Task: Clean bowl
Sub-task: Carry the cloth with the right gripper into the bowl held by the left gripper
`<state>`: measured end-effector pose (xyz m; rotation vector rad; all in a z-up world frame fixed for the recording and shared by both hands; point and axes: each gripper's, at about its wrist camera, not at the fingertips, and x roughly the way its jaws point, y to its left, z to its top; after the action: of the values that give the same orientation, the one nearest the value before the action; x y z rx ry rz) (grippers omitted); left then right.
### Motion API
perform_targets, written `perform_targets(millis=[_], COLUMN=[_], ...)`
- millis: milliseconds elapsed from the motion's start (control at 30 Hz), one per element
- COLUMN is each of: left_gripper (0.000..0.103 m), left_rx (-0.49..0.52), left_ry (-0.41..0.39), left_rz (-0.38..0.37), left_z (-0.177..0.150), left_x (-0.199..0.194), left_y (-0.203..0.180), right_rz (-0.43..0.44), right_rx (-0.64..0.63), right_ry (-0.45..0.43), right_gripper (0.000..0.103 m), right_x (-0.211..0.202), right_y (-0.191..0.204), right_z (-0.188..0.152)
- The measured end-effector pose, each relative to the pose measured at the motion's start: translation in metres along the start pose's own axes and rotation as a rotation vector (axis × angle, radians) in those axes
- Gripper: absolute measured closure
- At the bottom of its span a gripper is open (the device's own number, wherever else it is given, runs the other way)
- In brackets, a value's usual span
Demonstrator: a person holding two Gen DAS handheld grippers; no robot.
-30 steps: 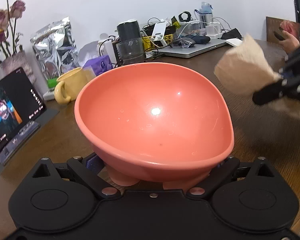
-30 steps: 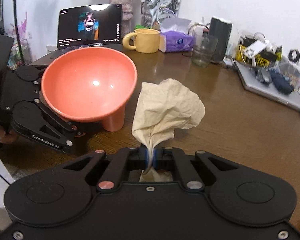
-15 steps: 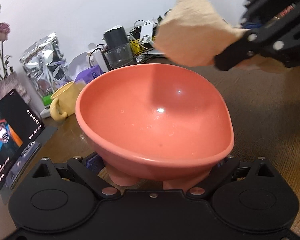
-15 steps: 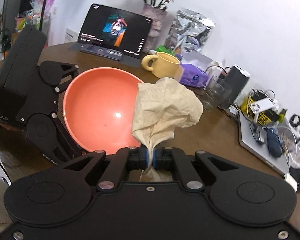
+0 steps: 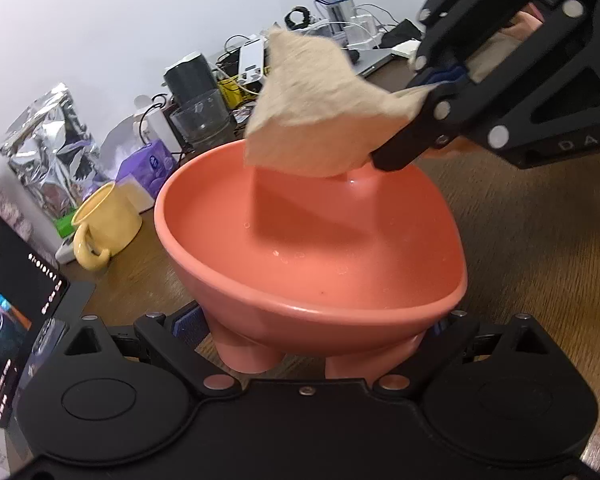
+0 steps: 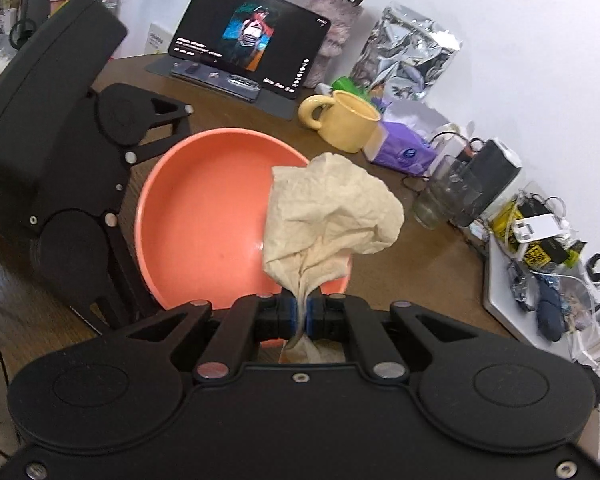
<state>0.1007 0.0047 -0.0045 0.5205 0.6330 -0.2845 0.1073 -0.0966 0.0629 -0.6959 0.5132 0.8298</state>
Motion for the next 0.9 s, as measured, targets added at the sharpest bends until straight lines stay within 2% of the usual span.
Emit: perform_targets(millis=[300, 367, 567, 733, 900], left_gripper=[0.007, 0.007, 0.007, 0.007, 0.007], left_rx=[0.012, 0.014, 0.018, 0.018, 0.016], left_ry=[-0.005, -0.006, -0.007, -0.009, -0.013], left_rz=[-0.022, -0.022, -0.017, -0.014, -0.011], left_z=[0.001, 0.001, 0.002, 0.002, 0.002], left_x=[0.005, 0.006, 0.003, 0.004, 0.003], left_y=[0.000, 0.000, -0.002, -0.001, -0.003], right_rz=[0.031, 0.008, -0.006, 0.019, 0.047], right_rx=[-0.056, -0.081, -0.141, -0.165, -0.150], right_ry=[0.043, 0.093, 0.163, 0.245, 0.282], right_gripper=[0.099, 0.098, 0.098, 0.098, 0.098], right_x=[0.006, 0.012, 0.023, 0.035, 0.039], right_y=[-0.005, -0.005, -0.001, -0.003, -0.009], right_z=[0.010, 0.012, 0.018, 0.021, 0.024])
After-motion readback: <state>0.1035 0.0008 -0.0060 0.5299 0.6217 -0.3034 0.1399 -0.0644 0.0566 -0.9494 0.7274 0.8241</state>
